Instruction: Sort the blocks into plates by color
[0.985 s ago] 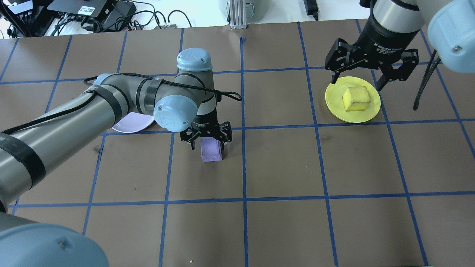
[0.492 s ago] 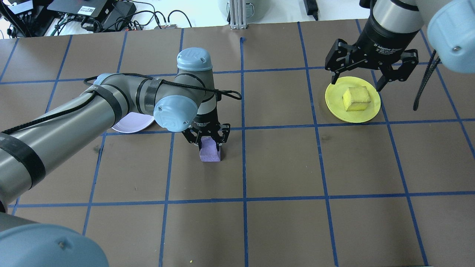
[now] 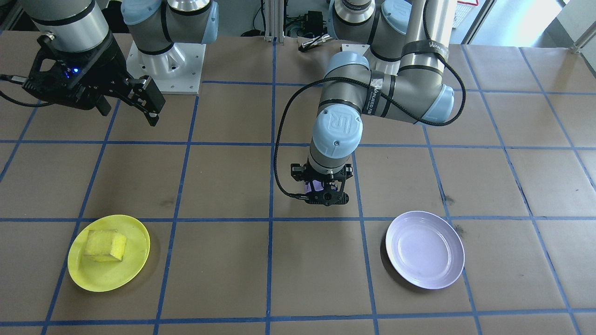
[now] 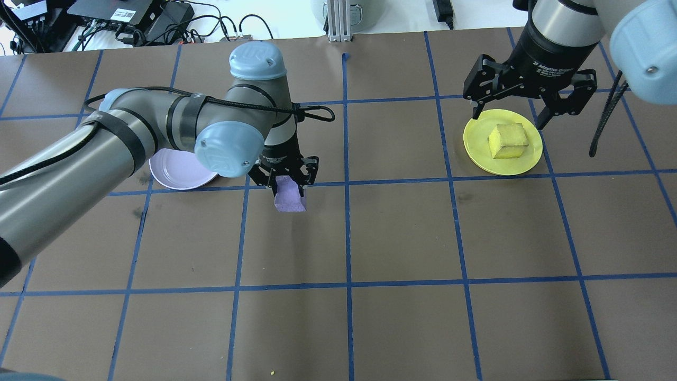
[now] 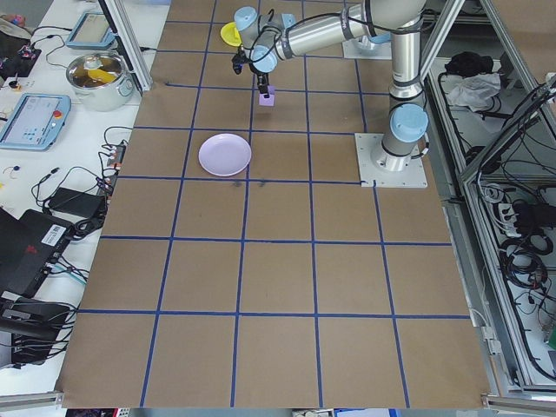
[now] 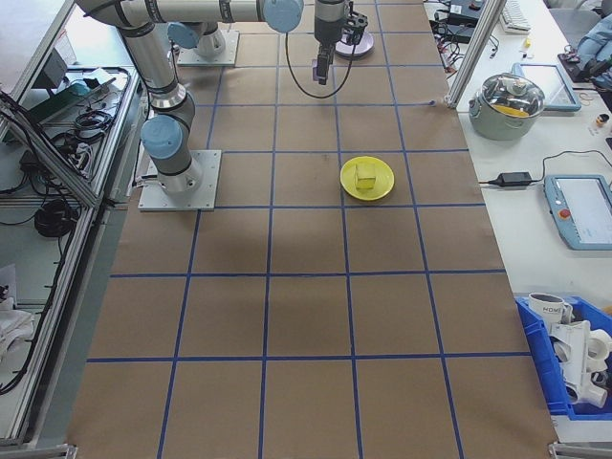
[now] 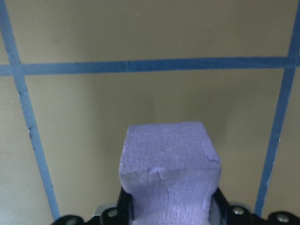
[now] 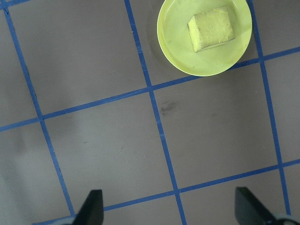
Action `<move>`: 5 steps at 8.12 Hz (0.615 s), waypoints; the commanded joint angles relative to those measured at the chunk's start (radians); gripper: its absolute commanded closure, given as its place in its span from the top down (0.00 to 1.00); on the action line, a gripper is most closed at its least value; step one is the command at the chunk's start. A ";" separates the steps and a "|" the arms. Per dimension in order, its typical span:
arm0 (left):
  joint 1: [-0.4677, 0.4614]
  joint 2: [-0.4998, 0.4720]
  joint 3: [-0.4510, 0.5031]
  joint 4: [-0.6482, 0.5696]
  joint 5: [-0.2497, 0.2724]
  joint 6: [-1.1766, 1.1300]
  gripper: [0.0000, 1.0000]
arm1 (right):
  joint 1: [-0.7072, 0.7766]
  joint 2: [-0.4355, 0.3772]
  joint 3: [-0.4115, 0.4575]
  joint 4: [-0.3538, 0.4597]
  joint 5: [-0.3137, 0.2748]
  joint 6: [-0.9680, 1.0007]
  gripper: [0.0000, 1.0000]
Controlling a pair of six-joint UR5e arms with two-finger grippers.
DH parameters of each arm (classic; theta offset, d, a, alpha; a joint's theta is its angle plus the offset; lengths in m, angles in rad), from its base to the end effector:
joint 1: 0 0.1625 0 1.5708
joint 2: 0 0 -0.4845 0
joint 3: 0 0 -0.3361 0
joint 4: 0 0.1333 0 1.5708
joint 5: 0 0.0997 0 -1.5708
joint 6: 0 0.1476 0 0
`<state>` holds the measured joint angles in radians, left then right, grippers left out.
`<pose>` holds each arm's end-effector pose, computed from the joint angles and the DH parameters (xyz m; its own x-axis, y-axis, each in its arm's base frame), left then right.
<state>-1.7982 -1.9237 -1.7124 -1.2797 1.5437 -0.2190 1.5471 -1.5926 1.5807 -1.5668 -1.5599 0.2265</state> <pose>-0.2535 -0.4865 0.2930 -0.9998 0.0075 -0.0180 0.0037 0.9792 0.2030 0.1248 -0.4295 0.5041 -0.9688 0.2475 -0.0124 0.2476 0.9689 -0.0053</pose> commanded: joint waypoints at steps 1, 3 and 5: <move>0.087 0.032 0.066 0.009 0.042 0.041 0.00 | 0.001 -0.035 0.002 -0.004 0.001 0.001 1.00; 0.191 0.016 0.134 0.010 0.064 0.189 0.00 | -0.001 -0.076 0.002 0.011 0.001 0.002 1.00; 0.317 0.000 0.142 0.011 0.082 0.398 0.00 | 0.004 -0.090 0.002 0.010 0.001 0.001 1.00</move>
<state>-1.5918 -1.9102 -1.5874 -1.2698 1.6112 0.0072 1.5472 -1.6658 1.5829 -1.5577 -1.5586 0.2276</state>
